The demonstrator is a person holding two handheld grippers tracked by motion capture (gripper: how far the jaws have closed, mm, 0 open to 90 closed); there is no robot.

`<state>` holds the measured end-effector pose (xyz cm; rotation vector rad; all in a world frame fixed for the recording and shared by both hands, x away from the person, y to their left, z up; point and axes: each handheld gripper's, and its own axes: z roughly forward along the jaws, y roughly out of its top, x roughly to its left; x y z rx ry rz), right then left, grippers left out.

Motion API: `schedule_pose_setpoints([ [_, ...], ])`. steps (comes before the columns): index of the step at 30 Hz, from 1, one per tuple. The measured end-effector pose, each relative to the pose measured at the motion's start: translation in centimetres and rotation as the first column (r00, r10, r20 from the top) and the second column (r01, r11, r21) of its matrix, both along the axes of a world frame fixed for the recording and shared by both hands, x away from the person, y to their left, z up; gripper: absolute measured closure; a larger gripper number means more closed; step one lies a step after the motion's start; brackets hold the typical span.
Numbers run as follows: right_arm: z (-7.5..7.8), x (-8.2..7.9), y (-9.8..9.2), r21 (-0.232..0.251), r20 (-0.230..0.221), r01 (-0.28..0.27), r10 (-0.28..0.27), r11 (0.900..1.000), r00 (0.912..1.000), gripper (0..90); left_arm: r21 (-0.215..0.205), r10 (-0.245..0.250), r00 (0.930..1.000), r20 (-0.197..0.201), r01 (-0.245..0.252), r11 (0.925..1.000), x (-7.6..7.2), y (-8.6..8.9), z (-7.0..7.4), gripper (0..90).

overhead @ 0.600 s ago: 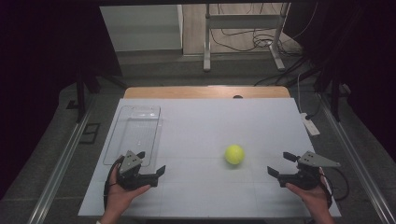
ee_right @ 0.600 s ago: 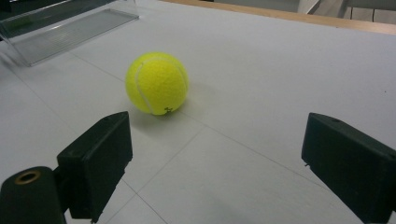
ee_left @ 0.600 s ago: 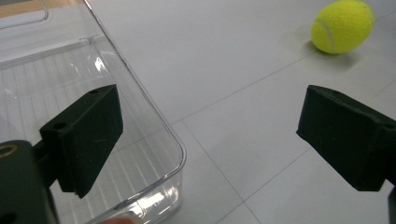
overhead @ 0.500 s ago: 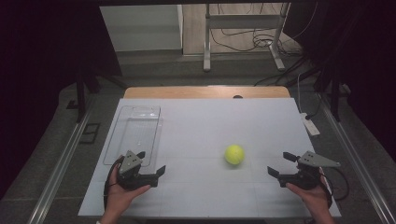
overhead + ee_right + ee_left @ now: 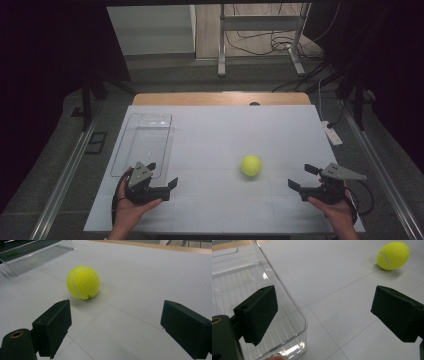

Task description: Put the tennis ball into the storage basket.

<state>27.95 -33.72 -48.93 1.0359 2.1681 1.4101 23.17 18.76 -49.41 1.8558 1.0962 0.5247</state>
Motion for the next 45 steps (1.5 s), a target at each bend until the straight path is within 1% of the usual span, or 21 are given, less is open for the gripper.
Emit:
schedule_pose_setpoints([
  [4, -0.1, -0.2, 0.1, -0.011, -0.006, -0.003, 0.003, 1.0, 1.0, 10.3, -0.002, -0.01, 0.9999, 0.004, 0.01, 1.0, 0.1, -0.2, 0.1, 7.7],
  [6, -0.1, -0.2, 0.1, -0.007, -0.002, -0.002, 0.002, 1.0, 1.0, 10.3, -0.001, -0.01, 0.9999, 0.002, 0.01, 1.0, 0.1, -0.3, 0.1, 7.7],
  [14, -0.2, 0.1, 0.3, 0.001, -0.01, -0.013, 0.013, 1.0, 0.9999, 10.7, 0.004, 0.002, 1.0, 0.0, -0.002, 1.0, -0.1, -0.1, 0.3, 7.7],
  [17, -0.2, 0.1, 0.4, -0.004, -0.01, -0.015, 0.015, 1.0, 0.9998, 10.9, 0.0, 0.007, 1.0, 0.003, -0.007, 1.0, -0.2, 0.0, 0.5, 7.9],
  [24, -0.3, 0.4, 0.5, -0.003, -0.012, -0.019, 0.018, 1.0, 0.9998, 11.1, 0.003, 0.003, 1.0, -0.001, -0.003, 1.0, -0.1, -0.3, 0.5, 8.2],
  [33, -0.4, 0.4, 0.5, -0.006, -0.013, -0.022, 0.022, 1.0, 0.9997, 11.2, 0.021, -0.027, 0.9996, -0.007, 0.027, 0.9994, 0.0, -1.2, 0.8, 8.5],
  [40, -0.5, 0.4, 0.7, -0.013, -0.021, -0.027, 0.027, 1.0, 0.9994, 11.3, 0.036, -0.047, 0.9988, -0.015, 0.048, 0.9982, 0.4, -1.6, 0.9, 8.6],
  [45, -0.5, 0.4, 0.8, -0.013, -0.022, -0.031, 0.031, 0.999, 0.9993, 11.4, 0.036, -0.059, 0.9981, -0.019, 0.059, 0.9976, 0.5, -1.9, 1.1, 8.7],
])
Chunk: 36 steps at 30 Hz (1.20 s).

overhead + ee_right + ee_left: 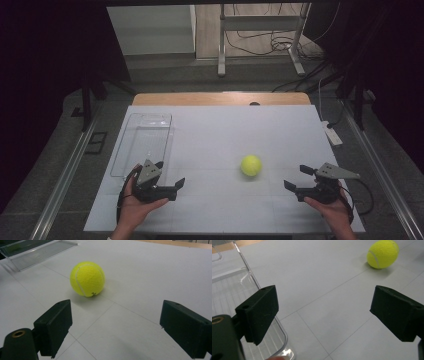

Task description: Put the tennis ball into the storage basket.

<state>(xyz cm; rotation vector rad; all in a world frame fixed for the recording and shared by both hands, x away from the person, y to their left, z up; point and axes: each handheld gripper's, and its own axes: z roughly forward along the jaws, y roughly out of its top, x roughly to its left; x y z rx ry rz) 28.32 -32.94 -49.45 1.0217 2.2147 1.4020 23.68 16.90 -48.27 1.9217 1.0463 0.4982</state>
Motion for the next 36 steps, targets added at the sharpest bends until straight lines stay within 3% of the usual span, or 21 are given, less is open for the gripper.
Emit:
schedule_pose_setpoints([
  [9, -0.2, 0.0, 0.3, -0.013, -0.002, -0.007, 0.007, 1.0, 1.0, 11.4, -0.002, -0.015, 0.9998, -0.009, 0.015, 0.9999, 0.4, -0.6, 0.2, 9.3],
  [23, -0.3, 0.1, 0.4, -0.029, -0.008, -0.004, 0.004, 1.0, 1.0, 11.3, 0.011, -0.084, 0.9964, -0.013, 0.084, 0.9964, 1.3, -2.2, 0.9, 9.1],
  [36, -0.3, 0.1, 0.4, -0.033, -0.007, 0.002, -0.002, 0.999, 1.0, 11.2, -0.001, -0.103, 0.9945, -0.019, 0.103, 0.9947, 1.8, -2.9, 1.6, 8.2],
])
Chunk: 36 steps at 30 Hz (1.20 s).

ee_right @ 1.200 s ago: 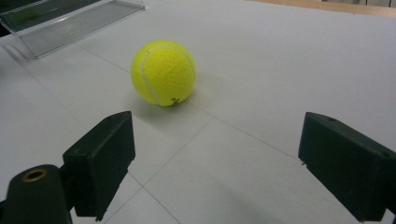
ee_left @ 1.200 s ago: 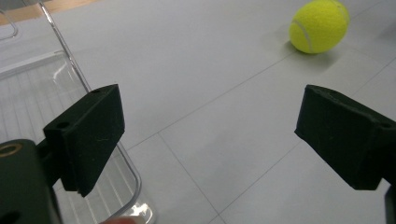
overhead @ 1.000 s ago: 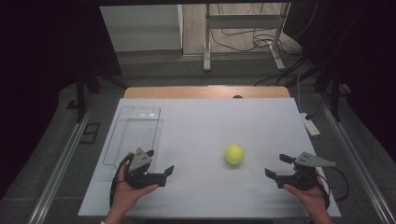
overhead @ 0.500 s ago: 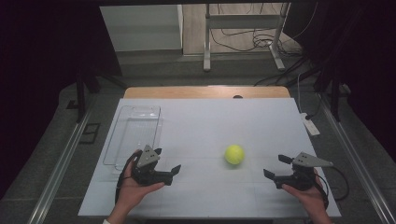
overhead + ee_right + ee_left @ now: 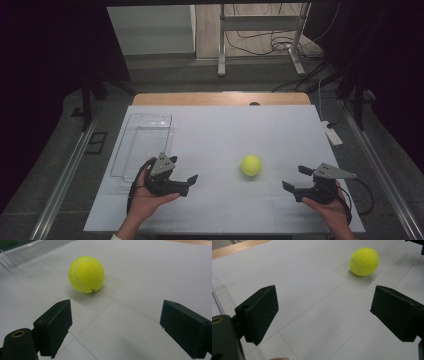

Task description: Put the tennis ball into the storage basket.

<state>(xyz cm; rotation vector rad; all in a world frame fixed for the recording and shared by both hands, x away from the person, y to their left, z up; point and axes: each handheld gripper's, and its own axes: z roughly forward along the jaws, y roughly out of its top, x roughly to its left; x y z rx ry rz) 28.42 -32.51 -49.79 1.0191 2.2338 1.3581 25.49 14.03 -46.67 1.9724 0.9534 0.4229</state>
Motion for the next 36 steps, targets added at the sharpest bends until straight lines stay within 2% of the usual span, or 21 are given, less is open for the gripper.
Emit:
schedule_pose_setpoints([
  [7, 0.0, 0.0, 0.0, -0.001, -0.001, -0.001, 0.001, 1.0, 1.0, 11.2, 0.009, -0.024, 0.9996, -0.015, 0.024, 0.9997, 0.5, -1.0, 0.2, 8.1],
  [25, -0.1, 0.0, 0.0, -0.003, -0.005, 0.001, -0.001, 1.0, 1.0, 11.3, 0.018, -0.061, 0.9981, 0.002, 0.061, 0.998, 1.4, -2.3, 1.0, 8.7],
  [36, -0.1, 0.0, 0.0, -0.007, -0.007, -0.002, 0.002, 1.0, 1.0, 11.6, 0.045, -0.087, 0.9961, -0.011, 0.087, 0.9952, 2.1, -3.5, 1.1, 8.4],
])
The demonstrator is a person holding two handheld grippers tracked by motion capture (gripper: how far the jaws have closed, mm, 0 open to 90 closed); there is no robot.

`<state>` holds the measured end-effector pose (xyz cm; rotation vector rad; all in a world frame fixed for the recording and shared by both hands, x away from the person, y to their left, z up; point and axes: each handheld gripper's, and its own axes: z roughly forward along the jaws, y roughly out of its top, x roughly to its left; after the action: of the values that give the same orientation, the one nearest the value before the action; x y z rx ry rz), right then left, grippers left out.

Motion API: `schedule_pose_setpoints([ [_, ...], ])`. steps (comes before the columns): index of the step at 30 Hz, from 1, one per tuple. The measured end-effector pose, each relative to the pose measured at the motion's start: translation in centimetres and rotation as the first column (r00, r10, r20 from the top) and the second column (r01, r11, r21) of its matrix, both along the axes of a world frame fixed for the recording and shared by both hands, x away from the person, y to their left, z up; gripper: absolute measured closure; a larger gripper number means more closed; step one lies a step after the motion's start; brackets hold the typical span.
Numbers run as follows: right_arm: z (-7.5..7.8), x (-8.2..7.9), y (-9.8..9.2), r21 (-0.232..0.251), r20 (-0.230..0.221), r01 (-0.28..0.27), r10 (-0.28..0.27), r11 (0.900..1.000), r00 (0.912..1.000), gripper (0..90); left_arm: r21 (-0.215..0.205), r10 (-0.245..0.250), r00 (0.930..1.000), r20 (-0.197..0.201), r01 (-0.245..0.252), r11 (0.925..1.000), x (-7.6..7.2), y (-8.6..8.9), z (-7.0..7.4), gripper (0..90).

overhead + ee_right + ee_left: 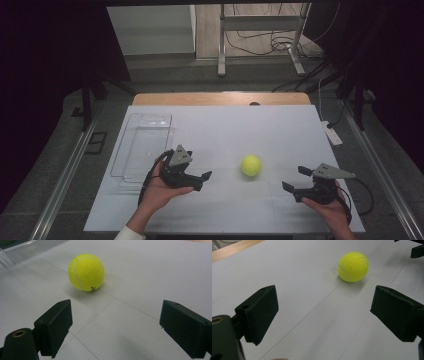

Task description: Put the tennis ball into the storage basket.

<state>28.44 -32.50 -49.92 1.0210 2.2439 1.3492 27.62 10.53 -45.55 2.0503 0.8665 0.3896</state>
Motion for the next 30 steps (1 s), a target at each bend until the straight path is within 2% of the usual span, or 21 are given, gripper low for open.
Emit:
schedule_pose_setpoints([
  [10, 0.0, 0.0, 0.1, -0.005, -0.001, -0.001, 0.001, 1.0, 1.0, 11.6, 0.002, -0.015, 0.9999, -0.001, 0.015, 0.9999, 0.5, -0.9, 0.3, 8.2],
  [20, 0.0, 0.0, 0.3, 0.004, -0.001, -0.005, 0.005, 1.0, 1.0, 11.7, 0.026, -0.042, 0.9991, -0.009, 0.042, 0.9988, 0.9, -2.3, 0.2, 8.1],
  [30, 0.0, 0.1, 0.6, -0.003, 0.0, -0.009, 0.009, 1.0, 1.0, 11.8, 0.034, -0.051, 0.9985, -0.02, 0.052, 0.9981, 1.1, -2.7, 0.1, 7.9],
])
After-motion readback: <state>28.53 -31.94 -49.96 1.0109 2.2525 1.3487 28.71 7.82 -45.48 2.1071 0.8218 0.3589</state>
